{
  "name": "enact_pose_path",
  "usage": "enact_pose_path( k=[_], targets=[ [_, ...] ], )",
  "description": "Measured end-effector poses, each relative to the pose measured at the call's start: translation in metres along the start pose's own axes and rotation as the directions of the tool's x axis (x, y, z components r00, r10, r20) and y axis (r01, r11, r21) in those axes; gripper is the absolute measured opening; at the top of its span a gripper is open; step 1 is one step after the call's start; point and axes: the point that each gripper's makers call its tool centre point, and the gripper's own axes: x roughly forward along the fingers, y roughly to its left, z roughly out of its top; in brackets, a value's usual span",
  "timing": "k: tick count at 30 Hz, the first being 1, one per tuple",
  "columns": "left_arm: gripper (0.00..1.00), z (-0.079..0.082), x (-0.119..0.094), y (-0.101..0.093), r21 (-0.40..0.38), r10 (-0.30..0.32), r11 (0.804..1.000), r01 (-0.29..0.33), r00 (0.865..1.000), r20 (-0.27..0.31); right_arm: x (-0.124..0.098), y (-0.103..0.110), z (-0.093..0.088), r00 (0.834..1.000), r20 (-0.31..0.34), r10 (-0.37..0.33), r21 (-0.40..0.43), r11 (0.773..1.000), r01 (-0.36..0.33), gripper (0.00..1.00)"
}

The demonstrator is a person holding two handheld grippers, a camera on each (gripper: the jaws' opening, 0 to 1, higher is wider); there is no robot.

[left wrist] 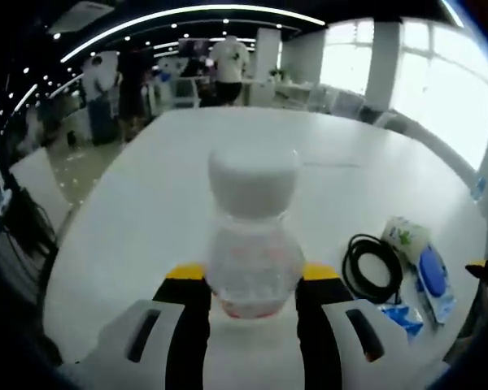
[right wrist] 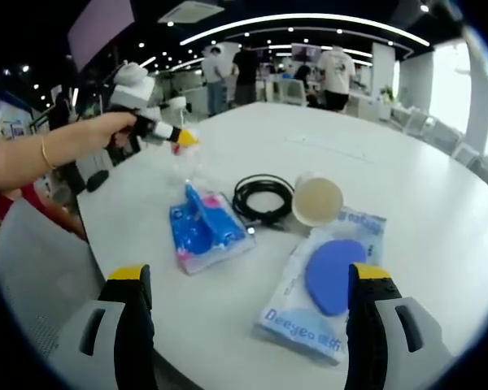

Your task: Arrange the tabletop items into an orderly group along one side of the table until the central work area is clear of visible clutter.

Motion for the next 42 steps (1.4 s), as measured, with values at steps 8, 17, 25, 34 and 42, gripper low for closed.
enact_pose_path(
  k=[8, 17, 25, 34, 42],
  targets=[
    [0.38, -0.001, 0.000, 0.000, 0.008, 0.018, 1.000, -0.019, 1.000, 0.023, 0.001, 0.002, -0.001, 1.000, -0.007, 0.005, -0.006, 1.000, -0.005, 0.99],
    [0.38, 0.004, 0.002, 0.007, -0.054, 0.064, 0.997, -0.057, 0.990, 0.125, 0.001, 0.002, -0.002, 1.000, -0.012, 0.003, -0.011, 1.000, -0.004, 0.99],
    [0.37, 0.008, 0.003, 0.004, -0.034, 0.062, 0.998, -0.056, 0.979, 0.195, 0.002, 0.005, -0.005, 1.000, -0.022, 0.015, -0.017, 1.000, -0.015, 0.99],
    [0.37, 0.014, 0.003, 0.007, -0.038, 0.049, 0.998, -0.040, 0.969, 0.241, 0.002, 0.004, -0.001, 1.000, -0.002, 0.015, 0.002, 1.000, -0.015, 0.99],
    [0.37, 0.028, 0.000, 0.006, 0.018, 0.026, 0.999, -0.033, 0.956, 0.292, 0.003, 0.000, -0.001, 1.000, 0.003, 0.003, 0.023, 1.000, -0.003, 0.99]
  ],
)
